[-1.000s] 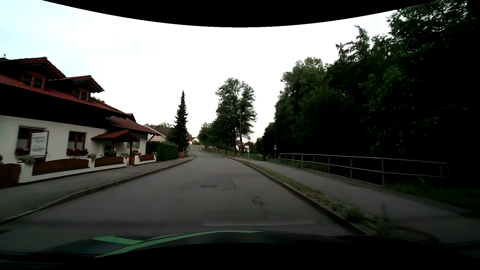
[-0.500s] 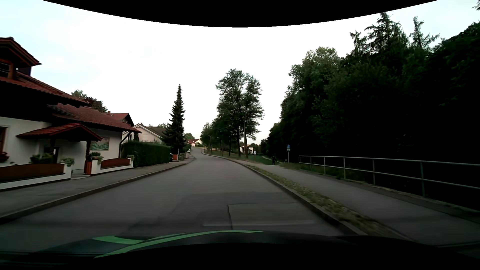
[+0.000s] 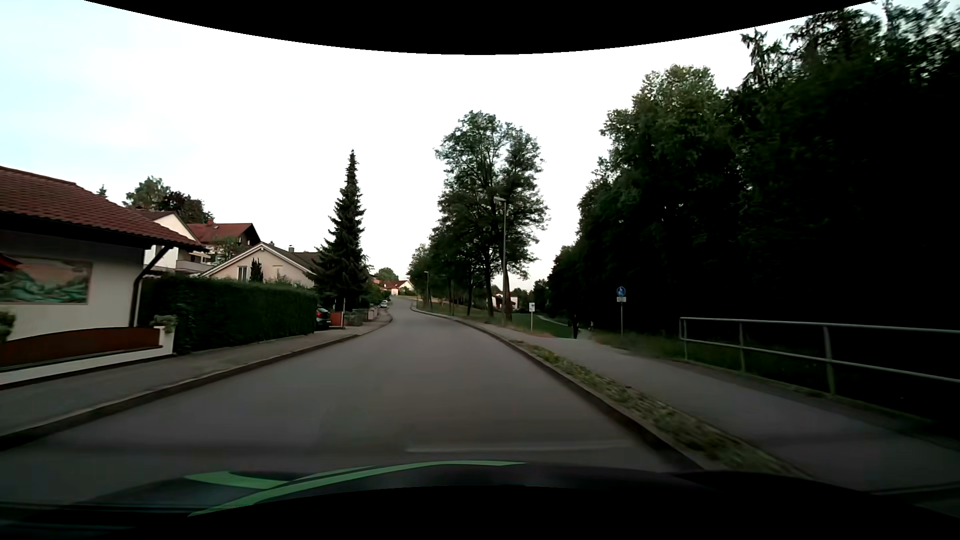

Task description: Follow the waypoints while adhering to traffic rules and regulations

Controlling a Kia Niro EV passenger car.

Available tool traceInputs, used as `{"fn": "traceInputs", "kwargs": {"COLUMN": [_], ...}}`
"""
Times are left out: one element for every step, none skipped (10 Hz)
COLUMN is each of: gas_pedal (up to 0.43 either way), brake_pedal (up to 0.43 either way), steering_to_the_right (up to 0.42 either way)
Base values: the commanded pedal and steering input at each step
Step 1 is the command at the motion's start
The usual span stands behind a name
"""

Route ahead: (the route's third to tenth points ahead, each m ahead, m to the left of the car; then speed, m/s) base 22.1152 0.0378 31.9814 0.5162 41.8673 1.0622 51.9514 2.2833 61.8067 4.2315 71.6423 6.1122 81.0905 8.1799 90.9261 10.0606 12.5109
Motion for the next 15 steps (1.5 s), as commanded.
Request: {"fn": "traceInputs", "kwargs": {"gas_pedal": [0.138,0.138,0.138,0.138,0.138,0.138,0.138,0.138,0.138,0.138,0.138,0.138,0.138,0.138,0.138], "brake_pedal": [0.000,0.000,0.000,0.000,0.000,0.000,0.000,0.000,0.000,0.000,0.000,0.000,0.000,0.000,0.000], "steering_to_the_right": [-0.019,-0.019,-0.019,-0.019,-0.020,-0.021,-0.022,-0.022,-0.022,-0.021,-0.019,-0.020,-0.020,-0.020,-0.020]}}
